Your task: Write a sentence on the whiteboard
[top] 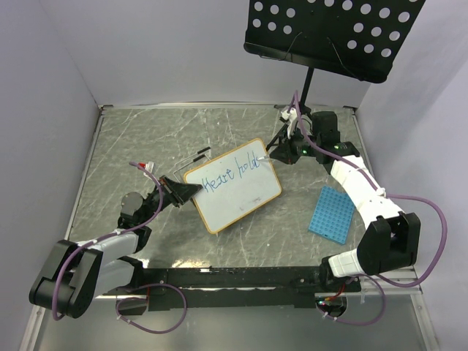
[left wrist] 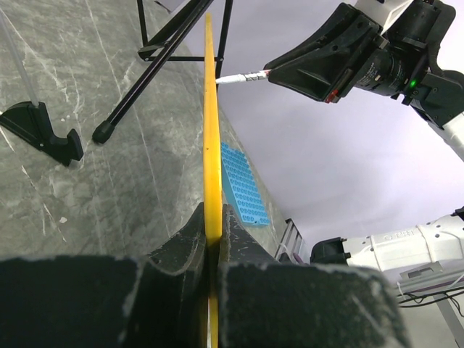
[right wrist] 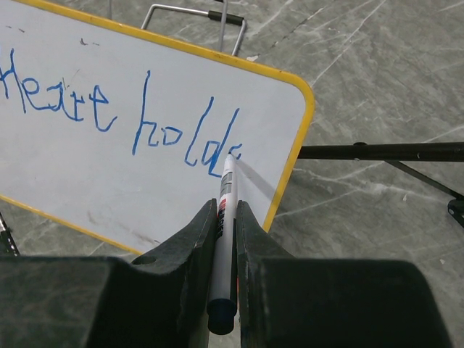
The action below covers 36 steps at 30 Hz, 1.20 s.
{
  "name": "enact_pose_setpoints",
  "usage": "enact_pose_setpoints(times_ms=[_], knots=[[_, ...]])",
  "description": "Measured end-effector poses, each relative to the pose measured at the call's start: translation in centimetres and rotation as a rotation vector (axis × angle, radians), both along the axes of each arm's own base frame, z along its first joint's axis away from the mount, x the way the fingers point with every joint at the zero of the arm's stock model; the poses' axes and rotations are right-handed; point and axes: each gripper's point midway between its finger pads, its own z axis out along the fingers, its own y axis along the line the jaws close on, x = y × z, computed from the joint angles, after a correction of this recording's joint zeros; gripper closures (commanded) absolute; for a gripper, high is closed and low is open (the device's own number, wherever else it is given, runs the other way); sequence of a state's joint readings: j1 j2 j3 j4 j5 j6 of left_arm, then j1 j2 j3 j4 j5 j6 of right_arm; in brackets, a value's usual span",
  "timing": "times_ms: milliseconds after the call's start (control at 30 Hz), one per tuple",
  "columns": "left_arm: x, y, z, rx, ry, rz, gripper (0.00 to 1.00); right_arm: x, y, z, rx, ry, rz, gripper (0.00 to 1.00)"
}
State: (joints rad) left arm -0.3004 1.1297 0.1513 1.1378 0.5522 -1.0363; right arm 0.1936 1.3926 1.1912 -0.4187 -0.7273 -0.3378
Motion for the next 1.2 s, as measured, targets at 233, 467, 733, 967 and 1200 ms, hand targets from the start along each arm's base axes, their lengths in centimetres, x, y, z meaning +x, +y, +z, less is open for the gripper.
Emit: enact_pose_setpoints(times_ms=[233,467,733,967,1200], knots=[[0.0,0.0,0.0,0.001,0.001,0.001,0.99,-0.2,-0.1,-0.4,-0.011,0.010,0.003,1.00],[0.0,0.0,-0.1,0.001,0.002,0.002,0.99,-0.2,-0.4,-0.8,-0.027,0.011,-0.008,1.00],[0.2,0.2,-0.1,0.003,0.005,0.009,0.99,-0.3,-0.7,-1.5,-0.041,0.023,-0.014,1.00],[0.2,0.2,-0.1,0.002,0.005,0.015,0.99,-0.8,-0.7,-2.3,-0.042,0.048,-0.006,1.00],[0.2,0.2,0.0,0.000,0.001,0.013,0.99,-2.0,0.2,-0.9,0.019,0.055,0.039,1.00]])
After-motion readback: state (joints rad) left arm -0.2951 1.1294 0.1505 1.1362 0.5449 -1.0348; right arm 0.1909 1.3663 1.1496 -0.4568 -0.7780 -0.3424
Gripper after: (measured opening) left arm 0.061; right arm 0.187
